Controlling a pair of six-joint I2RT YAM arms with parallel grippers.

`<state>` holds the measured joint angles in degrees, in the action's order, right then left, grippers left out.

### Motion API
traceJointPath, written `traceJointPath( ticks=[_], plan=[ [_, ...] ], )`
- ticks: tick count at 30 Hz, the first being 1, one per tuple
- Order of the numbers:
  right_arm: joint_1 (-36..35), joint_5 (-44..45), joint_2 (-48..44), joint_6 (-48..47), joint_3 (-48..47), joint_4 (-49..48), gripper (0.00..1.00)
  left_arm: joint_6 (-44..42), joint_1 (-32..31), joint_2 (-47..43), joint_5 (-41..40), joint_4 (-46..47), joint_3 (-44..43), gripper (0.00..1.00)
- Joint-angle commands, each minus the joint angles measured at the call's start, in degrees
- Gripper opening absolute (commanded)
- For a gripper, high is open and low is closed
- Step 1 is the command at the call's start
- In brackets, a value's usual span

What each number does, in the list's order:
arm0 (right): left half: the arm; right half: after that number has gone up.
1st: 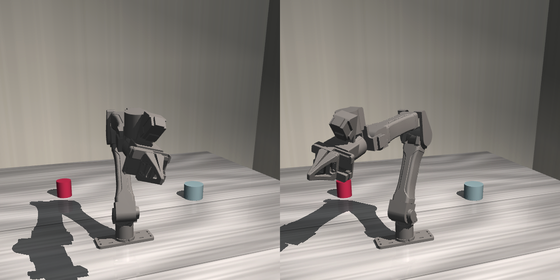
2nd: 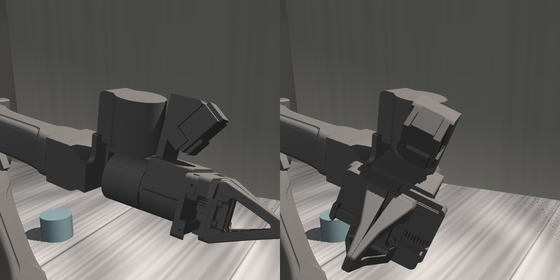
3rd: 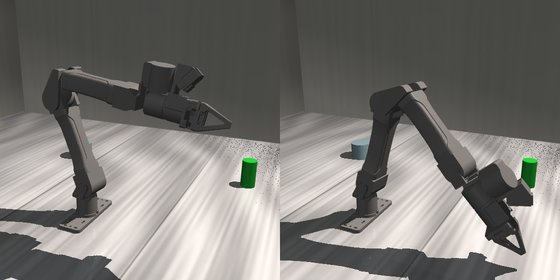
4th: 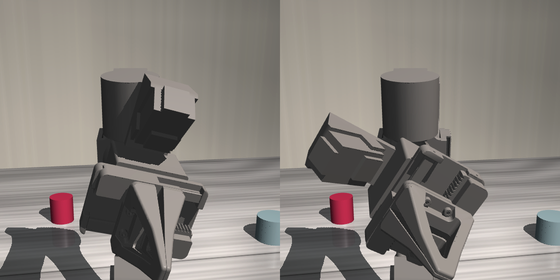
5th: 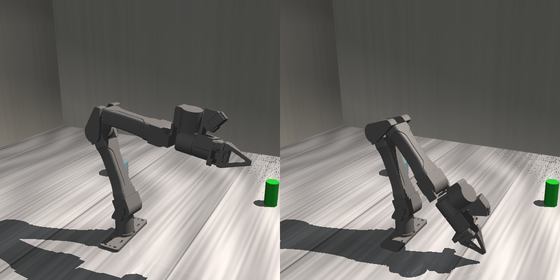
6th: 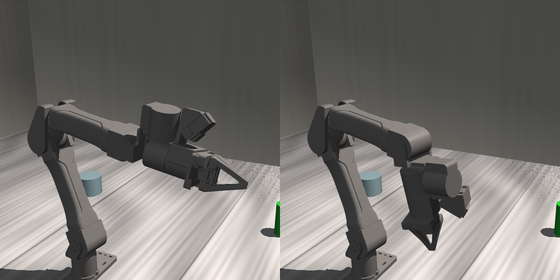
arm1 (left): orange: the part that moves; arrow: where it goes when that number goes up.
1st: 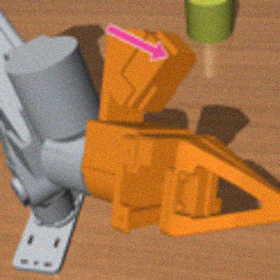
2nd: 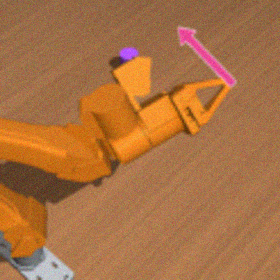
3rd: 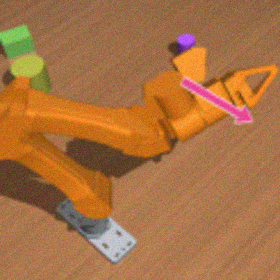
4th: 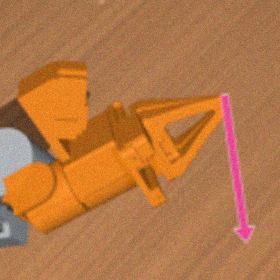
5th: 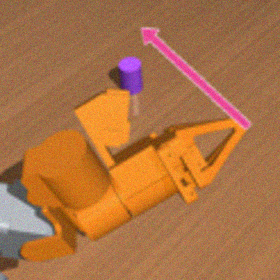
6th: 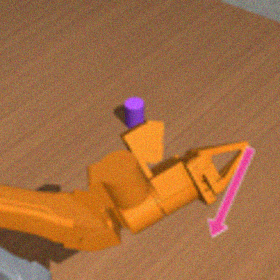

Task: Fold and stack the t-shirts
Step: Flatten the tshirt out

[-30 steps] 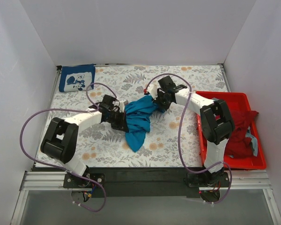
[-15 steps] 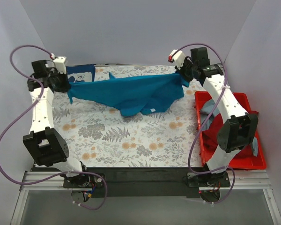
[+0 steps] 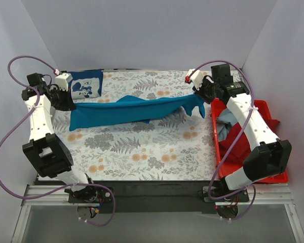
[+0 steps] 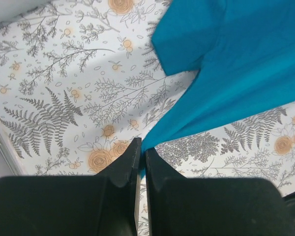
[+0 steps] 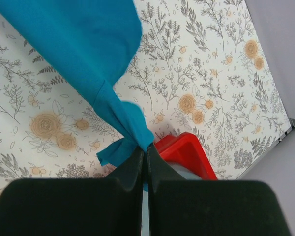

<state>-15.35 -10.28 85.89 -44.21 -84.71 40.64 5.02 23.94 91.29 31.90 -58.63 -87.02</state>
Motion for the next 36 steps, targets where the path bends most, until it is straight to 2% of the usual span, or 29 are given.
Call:
traceJointPath(
  ticks=[1, 4, 8, 11, 12, 13, 14, 15, 17, 18, 20, 22, 23, 25, 26, 27, 30, 36],
  plan=[
    [0.9, -1.1, -1.2, 0.2, -3.5, -0.1, 0.01, -2.4, 0.9, -0.8, 4.5, -3.8, -5.9, 0.0],
    [0.8, -2.5, 0.1, 0.9, -6.3, 0.7, 0.01, -0.2, 1.0, 3.3, 4.3, -5.3, -12.6, 0.0],
    [0.6, -4.3, 4.6, 1.3, -7.8, 1.5, 0.01, 4.1, 0.9, 15.4, 0.8, -3.2, -21.1, 0.0],
    [-0.9, -5.6, 9.0, 1.7, -8.5, 3.2, 0.01, 5.5, 0.7, 24.0, 0.5, -8.1, -30.9, 0.0],
    [-2.1, -5.9, 11.0, 2.0, -8.9, 3.6, 0.01, 6.7, 0.5, 28.6, 0.9, -10.3, -35.5, 0.03],
    [-2.8, -6.2, 12.0, 2.9, -9.0, 3.6, 0.01, 7.5, 0.6, 30.7, 0.8, -10.4, -37.0, 0.08],
    [-3.8, -6.6, 13.2, 3.5, -9.2, 3.5, 0.01, 8.9, 0.5, 31.9, 0.4, -9.8, -37.9, 0.19],
    [-4.1, -6.8, 15.5, 4.2, -10.2, 3.4, 0.01, 10.3, 0.6, 32.1, 0.4, -7.4, -38.1, 0.23],
    [-4.2, -7.2, 18.5, 7.5, -12.1, 3.6, 0.01, 13.8, 0.5, 29.6, 1.6, -3.1, -33.1, 0.3],
    [-4.2, -7.0, 21.1, 8.3, -13.5, 3.7, 0.01, 14.7, 0.3, 23.7, 2.6, 2.8, -29.6, 0.35],
    [-4.3, -6.2, 23.2, 10.0, -14.5, 3.6, 0.01, 12.7, -1.0, 17.3, 6.5, 7.2, -17.1, 0.37],
    [-4.2, -5.3, 25.6, 10.8, -15.7, 3.6, 0.01, 8.2, -6.0, 7.7, 6.8, 10.5, -8.8, 0.37],
    [-4.2, -4.6, 26.3, 11.5, -16.1, 3.5, 0.01, 3.9, -8.1, 4.8, 8.0, 11.3, -0.9, 0.37],
    [-4.0, -3.9, 27.9, 12.1, -17.1, 3.5, 0.01, 1.4, -15.7, -2.5, 7.8, 12.4, 5.6, 0.37],
    [-3.9, -3.8, 28.3, 12.6, -17.2, 3.4, 0.01, 1.0, -18.6, -3.9, 6.3, 12.9, 11.6, 0.37],
    [-3.6, -3.6, 29.0, 13.1, -17.5, 3.4, 0.01, 1.4, -23.9, -5.1, 5.4, 14.2, 13.7, 0.37],
    [-3.3, -4.0, 29.3, 14.0, -17.8, 3.4, 0.01, 5.3, -32.7, -5.4, 2.0, 18.4, 20.4, 0.37],
    [-2.9, -3.8, 28.3, 13.8, -16.9, 3.4, 0.01, 12.0, -43.6, -0.2, -4.6, 25.1, 21.9, 0.37]
  ],
)
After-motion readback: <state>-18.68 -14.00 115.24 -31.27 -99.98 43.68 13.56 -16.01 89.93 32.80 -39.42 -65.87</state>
